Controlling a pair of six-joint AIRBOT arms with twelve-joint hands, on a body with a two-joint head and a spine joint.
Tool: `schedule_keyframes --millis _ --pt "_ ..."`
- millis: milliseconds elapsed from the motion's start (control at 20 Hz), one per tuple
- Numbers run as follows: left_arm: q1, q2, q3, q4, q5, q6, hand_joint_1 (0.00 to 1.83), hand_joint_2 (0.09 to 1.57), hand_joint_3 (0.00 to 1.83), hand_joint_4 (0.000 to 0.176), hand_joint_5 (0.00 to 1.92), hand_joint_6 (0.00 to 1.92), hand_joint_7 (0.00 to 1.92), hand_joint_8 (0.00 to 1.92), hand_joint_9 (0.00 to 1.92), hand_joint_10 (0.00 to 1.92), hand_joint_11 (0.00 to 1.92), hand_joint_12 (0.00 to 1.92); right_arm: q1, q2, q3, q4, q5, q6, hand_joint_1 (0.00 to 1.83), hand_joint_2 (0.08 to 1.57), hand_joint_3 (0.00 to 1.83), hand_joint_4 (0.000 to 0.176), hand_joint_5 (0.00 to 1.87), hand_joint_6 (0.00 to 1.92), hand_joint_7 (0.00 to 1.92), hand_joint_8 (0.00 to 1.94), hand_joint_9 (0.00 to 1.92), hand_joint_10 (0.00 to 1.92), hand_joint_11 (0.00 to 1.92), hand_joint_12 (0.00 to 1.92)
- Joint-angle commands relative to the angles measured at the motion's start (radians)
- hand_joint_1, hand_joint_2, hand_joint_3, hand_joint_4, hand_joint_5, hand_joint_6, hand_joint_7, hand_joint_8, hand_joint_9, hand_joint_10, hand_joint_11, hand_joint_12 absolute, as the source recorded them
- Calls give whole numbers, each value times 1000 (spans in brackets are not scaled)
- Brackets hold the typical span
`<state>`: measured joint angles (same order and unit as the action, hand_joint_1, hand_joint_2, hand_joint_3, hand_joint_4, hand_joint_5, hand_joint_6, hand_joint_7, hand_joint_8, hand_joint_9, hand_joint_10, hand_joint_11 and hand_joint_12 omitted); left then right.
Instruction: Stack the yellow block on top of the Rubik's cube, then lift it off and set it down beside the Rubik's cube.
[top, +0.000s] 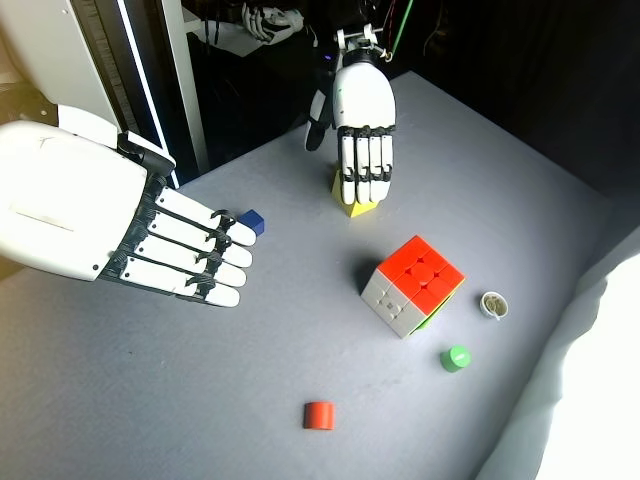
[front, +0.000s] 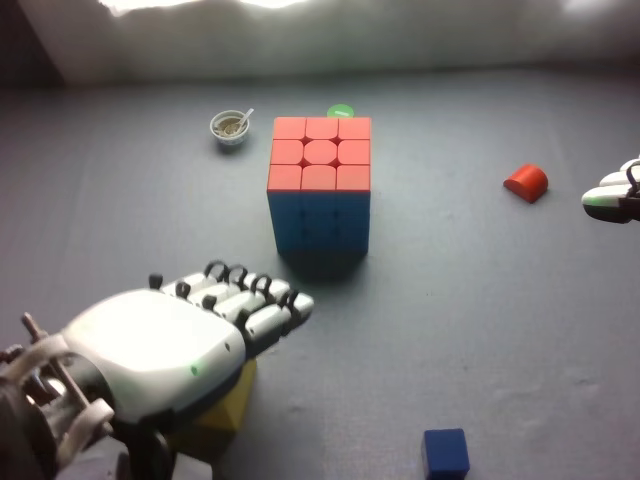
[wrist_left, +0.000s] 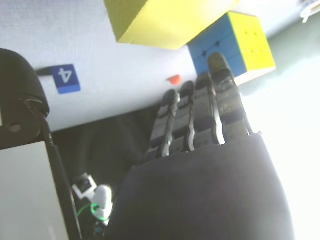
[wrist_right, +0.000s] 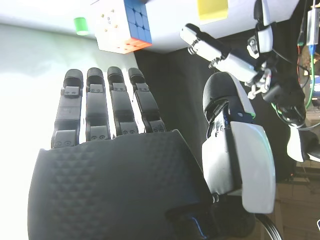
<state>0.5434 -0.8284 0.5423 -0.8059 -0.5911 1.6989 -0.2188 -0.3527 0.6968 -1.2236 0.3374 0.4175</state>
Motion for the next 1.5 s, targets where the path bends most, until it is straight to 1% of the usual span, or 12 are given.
schedule_keyframes --millis 0,50,100,200,250,550,600,700,800,1000,1150,1450 --pt "-4 -1 6 33 -90 0 1003 939 17 0 0 0 0 0 0 0 0 296 8 12 1 34 39 2 0 1250 22 0 41 12 31 9 0 0 0 0" --pt "1 -9 12 35 -91 0 1002 948 18 0 0 0 0 0 0 0 0 288 8 12 1 34 40 2 0 1250 20 0 39 10 29 7 0 0 0 0" --pt "4 -16 20 39 -91 0 1047 897 0 0 0 0 0 0 0 0 0 491 8 12 1 34 41 2 0 1251 19 0 46 12 36 9 0 0 0 0" --pt "9 -28 36 42 -91 0 1029 943 5 0 0 0 0 0 0 0 0 354 8 12 1 34 41 2 0 1256 19 0 35 6 28 4 0 0 0 0" --pt "9 -32 41 42 -91 0 990 936 1 0 0 0 0 0 0 0 0 415 8 12 1 34 41 2 0 1258 19 0 35 6 32 6 0 0 0 0" --pt "3 -61 90 36 -93 12 972 965 6 0 0 0 0 0 0 0 0 335 9 12 1 34 44 2 0 1262 14 0 37 10 43 10 0 0 0 0" --pt "3 -63 97 25 -93 18 996 931 0 0 0 0 0 0 0 0 0 406 9 12 1 34 45 2 0 1267 16 0 34 8 35 6 0 0 0 0" --pt "3 -66 108 8 -93 32 1020 960 5 0 0 0 0 0 0 0 0 238 9 12 1 34 45 2 0 1267 14 0 25 3 28 2 0 0 0 0" --pt "3 -70 121 -3 -93 42 936 970 9 0 0 0 0 0 0 0 0 326 9 12 1 34 45 2 0 1266 12 0 9 1 12 1 0 0 0 0" --pt "8 -73 133 -34 -93 68 1011 897 0 0 0 0 0 0 3 1 0 559 9 12 1 34 45 2 0 1269 10 0 8 2 9 2 0 0 0 0" --pt "13 -75 134 -54 -93 86 982 954 6 0 0 0 0 0 0 0 0 346 9 12 1 34 45 2 0 1266 8 0 16 4 16 3 0 0 0 0" --pt "18 -75 145 -57 -91 87 971 932 2 0 0 0 0 0 0 0 0 443 10 12 1 34 45 2 0 1274 9 0 29 8 20 7 0 0 0 0"
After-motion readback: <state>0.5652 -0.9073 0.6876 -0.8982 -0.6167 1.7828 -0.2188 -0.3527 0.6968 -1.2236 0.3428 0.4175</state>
